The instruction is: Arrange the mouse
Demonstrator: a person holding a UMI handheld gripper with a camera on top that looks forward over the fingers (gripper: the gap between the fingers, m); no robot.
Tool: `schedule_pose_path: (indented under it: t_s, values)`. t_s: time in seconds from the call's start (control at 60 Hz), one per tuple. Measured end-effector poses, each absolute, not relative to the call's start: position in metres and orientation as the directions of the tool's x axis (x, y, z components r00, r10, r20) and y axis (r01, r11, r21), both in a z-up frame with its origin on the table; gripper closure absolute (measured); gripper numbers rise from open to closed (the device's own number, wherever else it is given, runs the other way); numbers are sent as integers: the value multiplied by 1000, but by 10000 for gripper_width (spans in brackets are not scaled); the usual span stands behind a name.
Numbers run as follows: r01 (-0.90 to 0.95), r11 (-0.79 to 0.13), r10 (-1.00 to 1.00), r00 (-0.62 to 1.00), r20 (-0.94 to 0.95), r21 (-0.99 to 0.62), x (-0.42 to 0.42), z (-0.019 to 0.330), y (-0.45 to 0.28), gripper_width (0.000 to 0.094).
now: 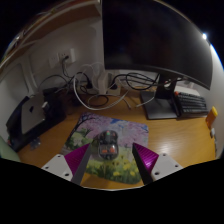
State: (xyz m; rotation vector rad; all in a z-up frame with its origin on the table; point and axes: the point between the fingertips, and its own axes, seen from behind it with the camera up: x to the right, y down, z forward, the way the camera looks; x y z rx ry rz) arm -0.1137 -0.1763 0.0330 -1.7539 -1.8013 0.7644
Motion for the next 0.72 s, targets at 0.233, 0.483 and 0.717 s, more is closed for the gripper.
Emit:
schedule_pose_path:
  t_s: [0.233,0.483,0.717]
  values:
    - [715,18,996,-74,-50,-699,-13,133,-157,81]
    - [727,44,997,-80,-20,-685,42,159,-116,77]
    - [734,17,998,-53,-32,-679,46,154,-89,75]
